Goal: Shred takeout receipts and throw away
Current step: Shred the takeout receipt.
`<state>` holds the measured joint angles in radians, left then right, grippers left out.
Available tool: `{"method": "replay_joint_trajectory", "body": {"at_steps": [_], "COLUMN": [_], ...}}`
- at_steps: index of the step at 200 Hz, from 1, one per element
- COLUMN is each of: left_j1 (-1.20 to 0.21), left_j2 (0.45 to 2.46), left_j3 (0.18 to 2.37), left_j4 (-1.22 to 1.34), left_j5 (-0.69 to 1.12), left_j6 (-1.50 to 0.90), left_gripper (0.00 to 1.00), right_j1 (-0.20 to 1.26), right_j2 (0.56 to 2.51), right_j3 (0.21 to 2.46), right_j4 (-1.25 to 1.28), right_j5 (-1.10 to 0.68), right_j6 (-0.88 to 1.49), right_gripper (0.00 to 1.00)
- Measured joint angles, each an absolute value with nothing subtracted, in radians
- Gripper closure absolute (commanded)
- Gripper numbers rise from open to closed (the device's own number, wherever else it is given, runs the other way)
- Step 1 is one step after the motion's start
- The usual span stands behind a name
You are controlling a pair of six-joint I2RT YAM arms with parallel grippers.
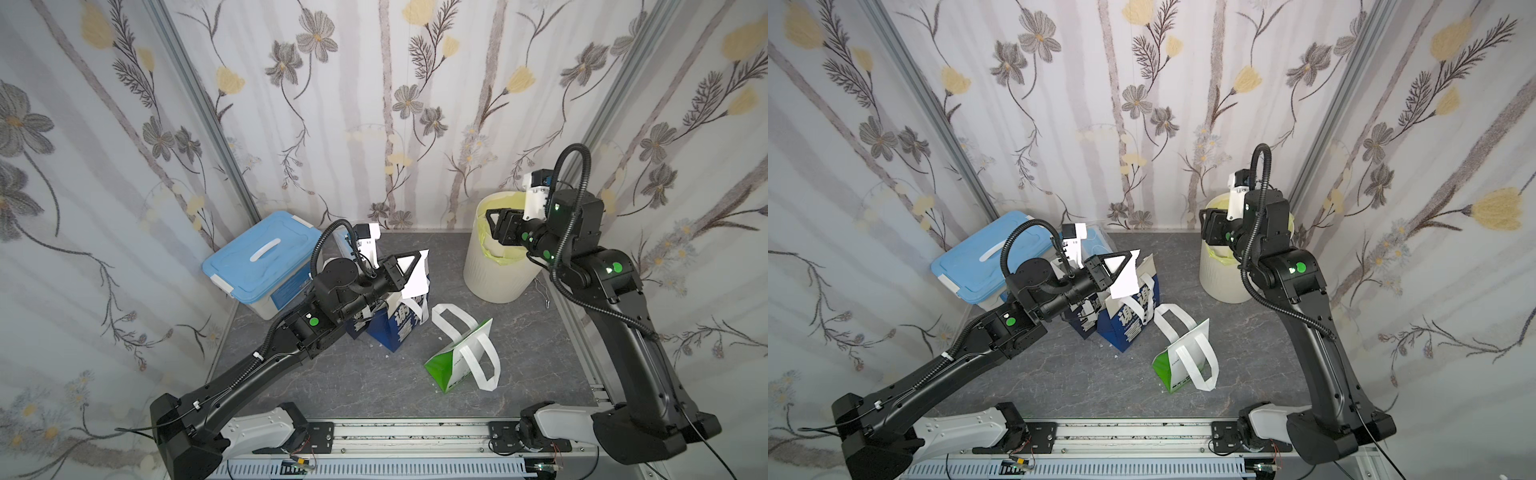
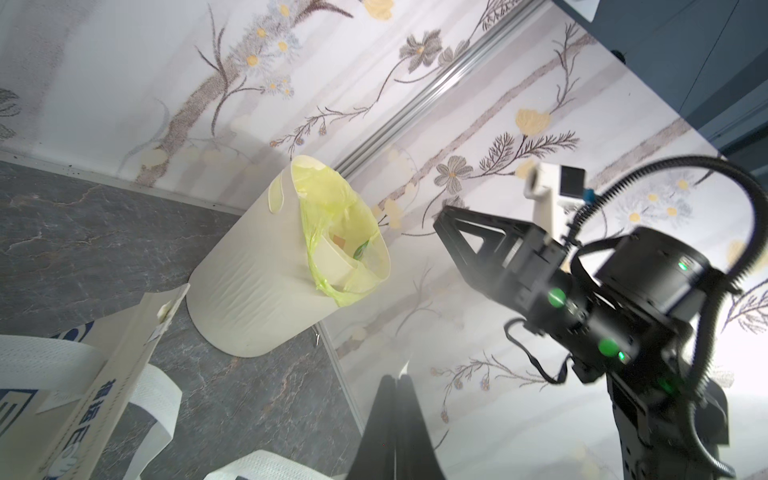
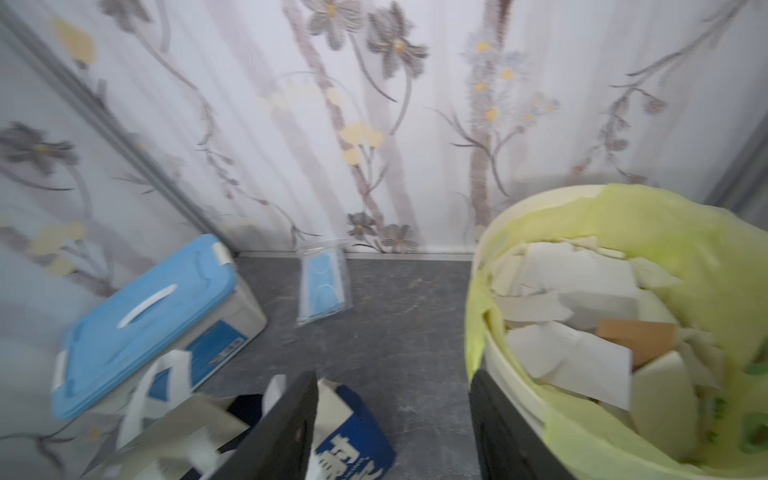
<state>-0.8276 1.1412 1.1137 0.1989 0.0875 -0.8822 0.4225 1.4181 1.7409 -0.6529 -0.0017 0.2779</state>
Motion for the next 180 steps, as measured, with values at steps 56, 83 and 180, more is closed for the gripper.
{"method": "replay_joint_trajectory", "body": {"at_steps": [56, 83, 180], "left_j1": [-0.828, -0.828, -0.828], "left_j2": [1.147, 1.154, 1.16], "left_j3": [1.081, 1.072, 1.05], "left_j4": [0.337, 0.376, 0.45], "left_j5": [0.006, 0.004, 0.02], "left_j6": [-0.977, -1.002, -1.033], "left_gripper": [1.0, 1.0, 1.0], "right_j1": [0.732, 0.805, 0.855], "right_j2": [1.245, 1.231, 1.276], "right_j3": [1.434, 1.362, 1.309], "right_j4": [-0.407, -0.315, -0.17], "right_j5": [-0.129, -0.128, -0.165], "right_j6": [0.503, 0.612, 0.772], "right_gripper": [0.35, 0.34, 0.57]}}
